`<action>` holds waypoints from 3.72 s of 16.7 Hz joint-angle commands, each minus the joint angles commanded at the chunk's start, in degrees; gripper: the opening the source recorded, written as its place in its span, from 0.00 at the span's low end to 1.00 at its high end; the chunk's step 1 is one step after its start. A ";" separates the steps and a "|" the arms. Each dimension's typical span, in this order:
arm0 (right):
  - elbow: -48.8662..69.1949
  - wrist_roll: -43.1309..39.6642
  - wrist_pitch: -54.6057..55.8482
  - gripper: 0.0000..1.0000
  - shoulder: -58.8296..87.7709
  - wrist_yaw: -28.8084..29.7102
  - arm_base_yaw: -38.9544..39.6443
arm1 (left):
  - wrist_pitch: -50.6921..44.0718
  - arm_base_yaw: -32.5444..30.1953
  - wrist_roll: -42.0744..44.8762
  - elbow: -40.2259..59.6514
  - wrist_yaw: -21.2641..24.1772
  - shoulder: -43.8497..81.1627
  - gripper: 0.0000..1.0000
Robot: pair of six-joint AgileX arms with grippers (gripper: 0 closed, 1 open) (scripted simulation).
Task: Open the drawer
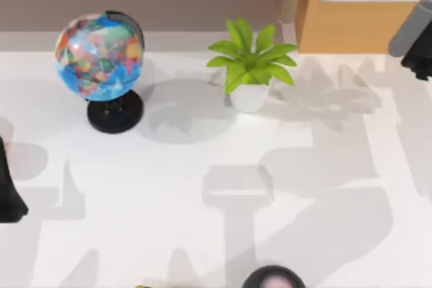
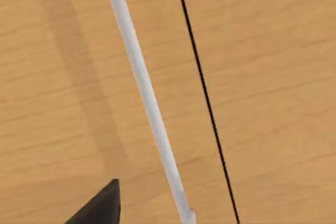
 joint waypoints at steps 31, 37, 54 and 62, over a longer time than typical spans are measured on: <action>11.38 -15.41 3.25 0.32 13.09 8.98 7.83 | 0.00 0.00 0.00 0.00 0.00 0.00 1.00; 11.38 -15.41 3.25 0.00 13.09 8.98 7.83 | 0.00 0.00 0.00 0.00 0.00 0.00 1.00; -4.29 -15.24 11.80 0.00 6.36 10.85 9.94 | 0.00 0.00 0.00 0.00 0.00 0.00 1.00; -7.00 -15.10 14.13 0.00 4.93 11.55 10.64 | 0.00 0.00 0.00 0.00 0.00 0.00 1.00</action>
